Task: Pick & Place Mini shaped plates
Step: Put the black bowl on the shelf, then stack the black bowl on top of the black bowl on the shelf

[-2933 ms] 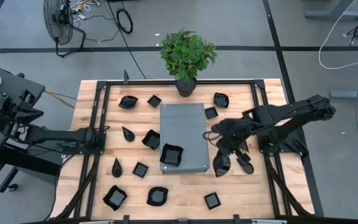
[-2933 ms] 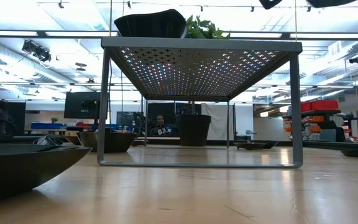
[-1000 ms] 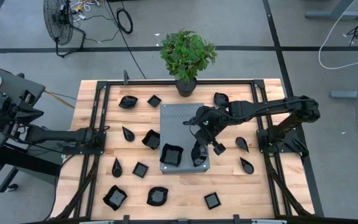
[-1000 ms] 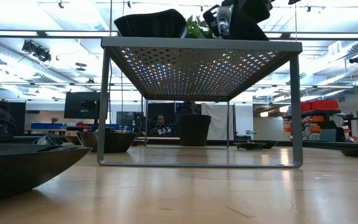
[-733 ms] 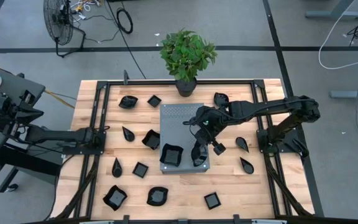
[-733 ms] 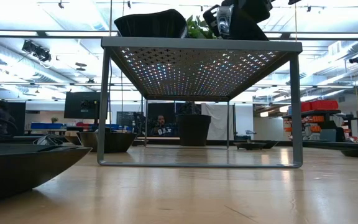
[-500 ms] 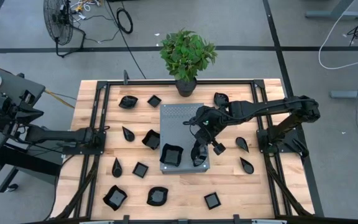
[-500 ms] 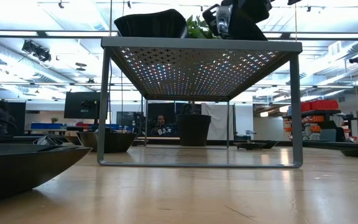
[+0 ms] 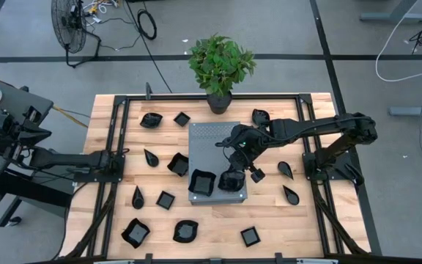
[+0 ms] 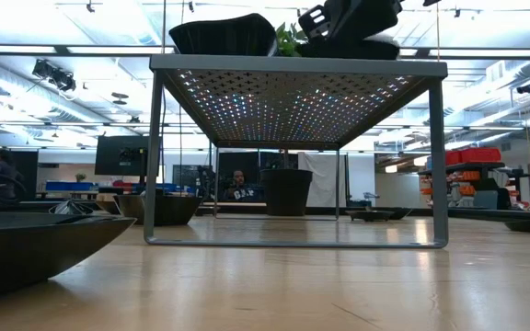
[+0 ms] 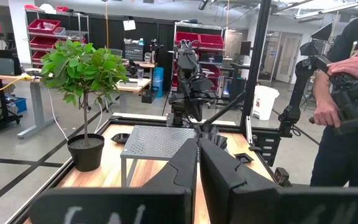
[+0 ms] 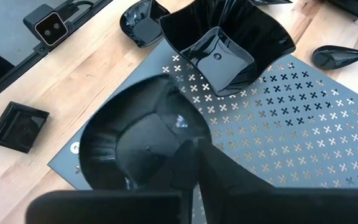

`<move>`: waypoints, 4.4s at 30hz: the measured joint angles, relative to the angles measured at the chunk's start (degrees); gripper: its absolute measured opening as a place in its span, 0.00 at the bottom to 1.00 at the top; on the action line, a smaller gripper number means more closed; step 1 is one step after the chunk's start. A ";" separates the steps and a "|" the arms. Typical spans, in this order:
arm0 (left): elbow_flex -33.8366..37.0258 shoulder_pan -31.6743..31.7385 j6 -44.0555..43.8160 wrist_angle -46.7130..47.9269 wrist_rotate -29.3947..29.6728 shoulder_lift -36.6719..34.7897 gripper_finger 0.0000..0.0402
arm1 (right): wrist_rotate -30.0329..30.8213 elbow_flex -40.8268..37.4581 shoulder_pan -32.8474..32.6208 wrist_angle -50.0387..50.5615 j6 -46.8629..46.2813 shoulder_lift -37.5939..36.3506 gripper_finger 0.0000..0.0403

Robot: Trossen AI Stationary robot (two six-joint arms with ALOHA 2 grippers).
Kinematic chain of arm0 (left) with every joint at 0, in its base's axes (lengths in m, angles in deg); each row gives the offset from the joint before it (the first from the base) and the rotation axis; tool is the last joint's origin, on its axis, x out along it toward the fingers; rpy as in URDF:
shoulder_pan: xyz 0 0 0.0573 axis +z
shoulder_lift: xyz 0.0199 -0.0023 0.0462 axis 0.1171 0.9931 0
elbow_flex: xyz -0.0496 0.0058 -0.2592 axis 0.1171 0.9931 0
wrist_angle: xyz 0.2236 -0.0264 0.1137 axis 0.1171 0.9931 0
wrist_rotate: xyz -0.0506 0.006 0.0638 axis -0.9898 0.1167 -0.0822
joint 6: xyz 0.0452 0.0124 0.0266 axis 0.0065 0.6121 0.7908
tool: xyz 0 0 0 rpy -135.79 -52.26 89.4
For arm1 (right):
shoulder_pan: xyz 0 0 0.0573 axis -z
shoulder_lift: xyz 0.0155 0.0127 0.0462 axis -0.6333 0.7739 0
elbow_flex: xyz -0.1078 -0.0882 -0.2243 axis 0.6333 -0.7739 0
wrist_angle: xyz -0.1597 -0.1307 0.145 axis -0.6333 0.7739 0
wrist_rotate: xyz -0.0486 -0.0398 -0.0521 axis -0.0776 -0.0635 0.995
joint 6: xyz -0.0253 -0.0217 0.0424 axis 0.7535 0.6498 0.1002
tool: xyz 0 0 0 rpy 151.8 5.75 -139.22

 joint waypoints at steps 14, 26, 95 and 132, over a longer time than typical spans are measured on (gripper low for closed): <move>-0.02 0.00 -0.03 -0.01 0.00 0.00 0.06 | -0.02 0.00 -0.01 0.31 -1.61 0.00 0.06; -0.01 0.00 -0.02 0.00 0.00 0.00 0.06 | 5.70 -0.02 -1.67 2.37 -1.36 -1.05 0.06; 0.00 0.00 -0.02 -0.01 0.00 0.00 0.06 | 23.94 -13.94 19.04 11.10 -57.79 -19.21 0.44; 0.01 0.01 -0.01 0.01 0.00 0.00 0.06 | 24.03 -26.91 20.01 3.84 -76.01 -17.79 0.44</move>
